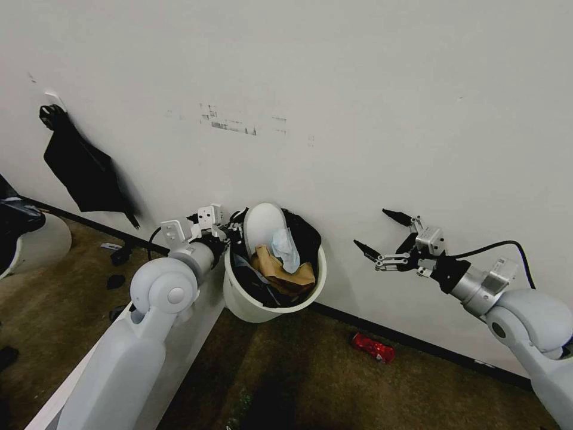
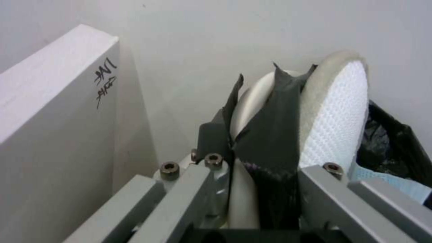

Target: Pick up the trash bin and place the garbage on the floor into it.

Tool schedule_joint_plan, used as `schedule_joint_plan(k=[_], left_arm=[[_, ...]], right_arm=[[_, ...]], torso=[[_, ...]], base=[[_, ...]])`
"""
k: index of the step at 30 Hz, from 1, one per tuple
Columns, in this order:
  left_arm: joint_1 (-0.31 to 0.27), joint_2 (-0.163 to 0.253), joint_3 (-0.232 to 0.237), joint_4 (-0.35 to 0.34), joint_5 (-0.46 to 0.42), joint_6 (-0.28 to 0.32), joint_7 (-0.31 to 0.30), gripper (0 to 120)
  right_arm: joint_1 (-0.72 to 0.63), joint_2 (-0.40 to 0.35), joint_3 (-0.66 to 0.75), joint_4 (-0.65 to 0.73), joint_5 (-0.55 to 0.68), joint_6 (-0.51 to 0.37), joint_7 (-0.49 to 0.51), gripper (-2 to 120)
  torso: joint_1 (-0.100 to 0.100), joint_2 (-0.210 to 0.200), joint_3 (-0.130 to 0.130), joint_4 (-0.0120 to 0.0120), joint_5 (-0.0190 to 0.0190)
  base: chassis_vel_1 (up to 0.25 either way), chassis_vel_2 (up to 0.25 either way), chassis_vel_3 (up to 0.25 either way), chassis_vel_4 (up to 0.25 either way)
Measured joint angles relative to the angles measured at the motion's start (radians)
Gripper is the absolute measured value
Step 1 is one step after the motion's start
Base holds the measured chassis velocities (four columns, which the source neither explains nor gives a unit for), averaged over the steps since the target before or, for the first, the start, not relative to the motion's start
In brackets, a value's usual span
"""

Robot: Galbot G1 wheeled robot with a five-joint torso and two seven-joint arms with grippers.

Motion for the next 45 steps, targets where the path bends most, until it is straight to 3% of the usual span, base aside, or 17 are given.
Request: schedule_joint_plan(k=[6, 8, 10, 13, 14, 17, 23, 34, 45], left_arm=[[0.004, 0.001, 0.000, -0.003, 0.000, 0.000, 0.001, 4], [0.005, 0.001, 0.000, -0.004, 0.000, 0.000, 0.002, 4], [0.008, 0.001, 0.001, -0.003, 0.001, -0.001, 0.002, 4], [0.008, 0.001, 0.000, -0.003, 0.001, -0.001, 0.003, 4], [0.008, 0.001, 0.000, -0.003, 0.001, -0.001, 0.004, 4], [0.012, 0.001, 0.000, -0.005, 0.001, -0.001, 0.002, 4], [0.027, 0.005, -0.005, -0.016, 0.001, -0.001, 0.002, 4], [0.041, 0.004, -0.016, -0.027, 0.004, -0.001, 0.003, 4], [0.069, 0.007, -0.031, -0.052, 0.012, -0.001, 0.002, 4]], right_arm=[[-0.019, -0.017, 0.003, 0.014, 0.004, 0.016, 0.012, 100], [-0.025, -0.023, 0.005, 0.014, 0.007, 0.022, -0.020, 100], [-0.038, -0.027, 0.006, 0.014, 0.011, 0.034, -0.074, 100], [-0.043, -0.032, 0.009, 0.022, 0.024, 0.057, -0.123, 100], [-0.044, -0.032, 0.010, 0.021, 0.032, 0.071, -0.157, 100], [-0.044, -0.032, 0.012, 0.016, 0.041, 0.099, -0.210, 100], [-0.043, -0.030, 0.016, 0.009, 0.079, 0.134, -0.326, 100], [-0.051, -0.032, 0.017, 0.005, 0.071, 0.139, -0.341, 100], [-0.089, -0.044, -0.014, -0.030, 0.007, 0.142, -0.292, 100]], torso=[[0.000, 0.000, 0.000, 0.0000, -0.0001], [0.000, 0.000, 0.000, 0.0007, -0.0004], [0.001, -0.001, 0.001, 0.0012, 0.0022], [0.000, -0.001, 0.001, 0.0005, -0.0007], [0.000, -0.001, 0.001, 0.0002, 0.0016], [0.000, -0.001, 0.000, 0.0000, -0.0003], [0.000, 0.000, 0.000, -0.0002, 0.0001], [0.000, 0.000, 0.000, -0.0004, -0.0001], [0.000, 0.000, 0.000, -0.0004, 0.0000]], base=[[0.000, 0.000, 0.000, 0.000], [0.000, 0.000, 0.000, 0.000], [0.001, 0.016, 0.028, -0.012], [-0.057, 0.038, 0.058, -0.016], [0.000, 0.000, 0.000, 0.000], [0.000, 0.000, 0.000, 0.000], [0.000, 0.000, 0.000, 0.000], [0.000, 0.000, 0.000, 0.000], [0.000, 0.000, 0.000, 0.000]])
